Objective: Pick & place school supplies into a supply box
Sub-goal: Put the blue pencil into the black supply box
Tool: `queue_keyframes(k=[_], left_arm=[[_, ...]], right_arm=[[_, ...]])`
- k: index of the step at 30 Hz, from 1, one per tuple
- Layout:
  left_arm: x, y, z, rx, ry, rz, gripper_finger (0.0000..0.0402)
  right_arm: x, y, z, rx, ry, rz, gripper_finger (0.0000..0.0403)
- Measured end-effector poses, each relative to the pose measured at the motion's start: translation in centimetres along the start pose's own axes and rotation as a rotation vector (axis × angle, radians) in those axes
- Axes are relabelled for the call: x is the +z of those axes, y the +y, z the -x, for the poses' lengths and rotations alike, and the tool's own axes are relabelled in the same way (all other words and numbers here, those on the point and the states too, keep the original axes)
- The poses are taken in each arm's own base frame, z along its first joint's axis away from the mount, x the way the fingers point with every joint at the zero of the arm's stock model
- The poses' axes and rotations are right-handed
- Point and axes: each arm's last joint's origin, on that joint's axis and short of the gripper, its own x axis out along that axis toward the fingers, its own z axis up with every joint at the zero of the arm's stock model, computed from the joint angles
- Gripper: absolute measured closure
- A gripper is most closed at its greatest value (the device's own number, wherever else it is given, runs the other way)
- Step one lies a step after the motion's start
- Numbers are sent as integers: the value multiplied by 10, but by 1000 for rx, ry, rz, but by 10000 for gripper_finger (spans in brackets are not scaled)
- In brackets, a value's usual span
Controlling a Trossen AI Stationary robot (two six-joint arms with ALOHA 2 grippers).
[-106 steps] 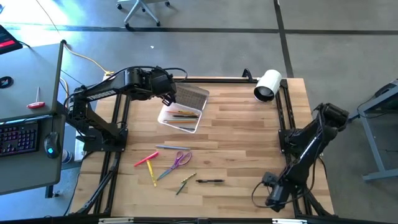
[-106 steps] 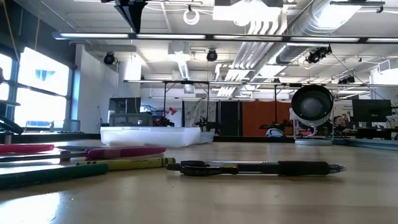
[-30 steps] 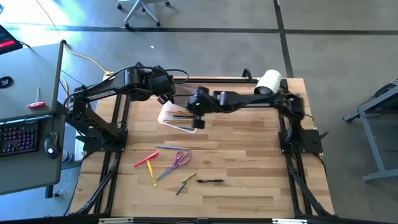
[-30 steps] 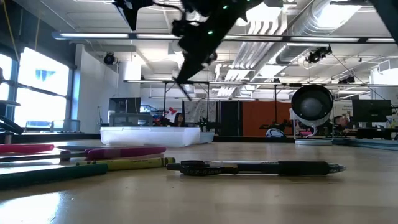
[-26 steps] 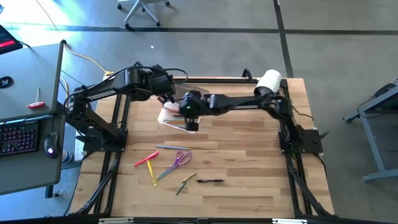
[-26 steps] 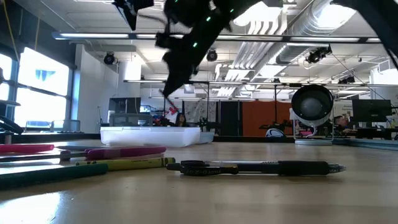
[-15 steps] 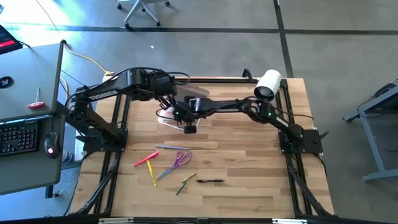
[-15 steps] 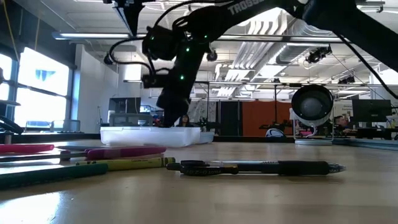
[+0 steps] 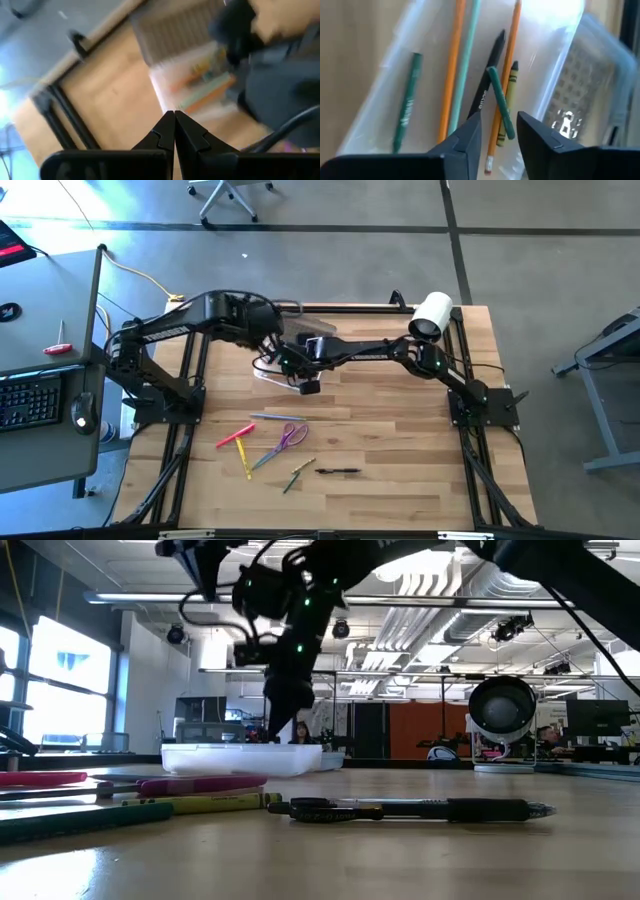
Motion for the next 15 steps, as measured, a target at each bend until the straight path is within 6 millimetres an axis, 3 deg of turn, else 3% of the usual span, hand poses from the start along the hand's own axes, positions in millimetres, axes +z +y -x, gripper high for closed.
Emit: queue_keyframes(k=[3,10,15], left_arm=[[-12,-10,-13,-2,70,-52,355],[-51,-16,-17,-53,162,-81,355],[-87,0,-14,-55,164,24,355]], right_arm=[[1,0,23,6,-2,33,290],[-24,-9,63,113,169,66,302],[-40,-31,95,186,181,-14,323]])
